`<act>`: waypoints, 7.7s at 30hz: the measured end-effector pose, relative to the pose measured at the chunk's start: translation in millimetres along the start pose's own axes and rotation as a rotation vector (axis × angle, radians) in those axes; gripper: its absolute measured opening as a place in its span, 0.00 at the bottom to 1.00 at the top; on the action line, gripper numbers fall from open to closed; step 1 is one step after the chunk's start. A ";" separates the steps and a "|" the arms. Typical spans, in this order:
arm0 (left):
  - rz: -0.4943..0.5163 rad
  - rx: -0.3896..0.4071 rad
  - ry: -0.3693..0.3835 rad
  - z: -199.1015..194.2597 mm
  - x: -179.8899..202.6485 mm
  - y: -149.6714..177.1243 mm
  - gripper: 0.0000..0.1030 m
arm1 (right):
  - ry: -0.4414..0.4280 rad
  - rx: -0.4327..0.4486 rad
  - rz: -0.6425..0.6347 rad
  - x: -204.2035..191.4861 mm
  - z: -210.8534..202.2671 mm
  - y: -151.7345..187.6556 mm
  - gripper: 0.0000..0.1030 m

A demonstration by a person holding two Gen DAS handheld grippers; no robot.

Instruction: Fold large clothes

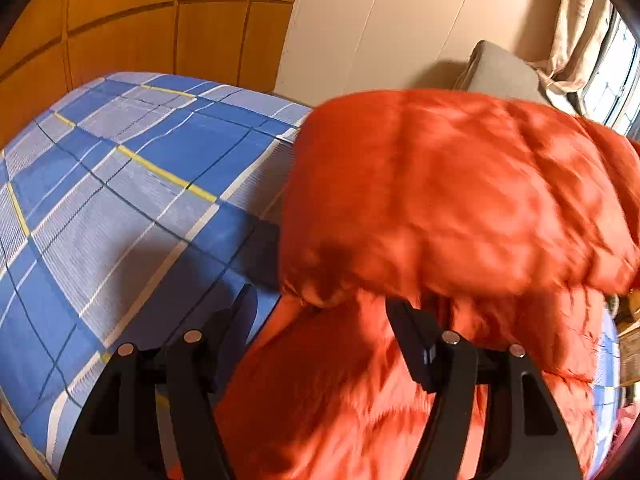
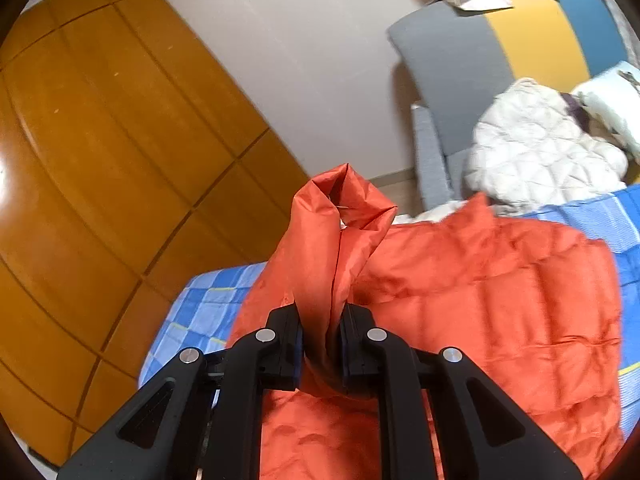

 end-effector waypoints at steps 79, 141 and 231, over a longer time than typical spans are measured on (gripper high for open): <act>0.386 0.100 0.114 -32.3 102.2 -11.6 0.67 | 0.478 -0.179 -0.052 148.9 34.3 66.0 0.69; 0.152 -0.212 0.429 -144.2 -92.3 192.4 0.08 | 0.283 -0.260 0.126 173.9 -221.8 284.6 0.16; -0.022 -0.147 0.541 1.2 27.3 -116.3 0.60 | -0.013 -0.077 0.439 205.3 -70.1 2.6 0.75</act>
Point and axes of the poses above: each gripper's, at about its wrist camera, not at the fingertips, and z roughly the way its jaws point, x to its right, y to its underside, the point moved 9 cm from there along z, roughly the way its jaws point, and after that the axes turned 1 degree about -y, right-handed, at the moved point
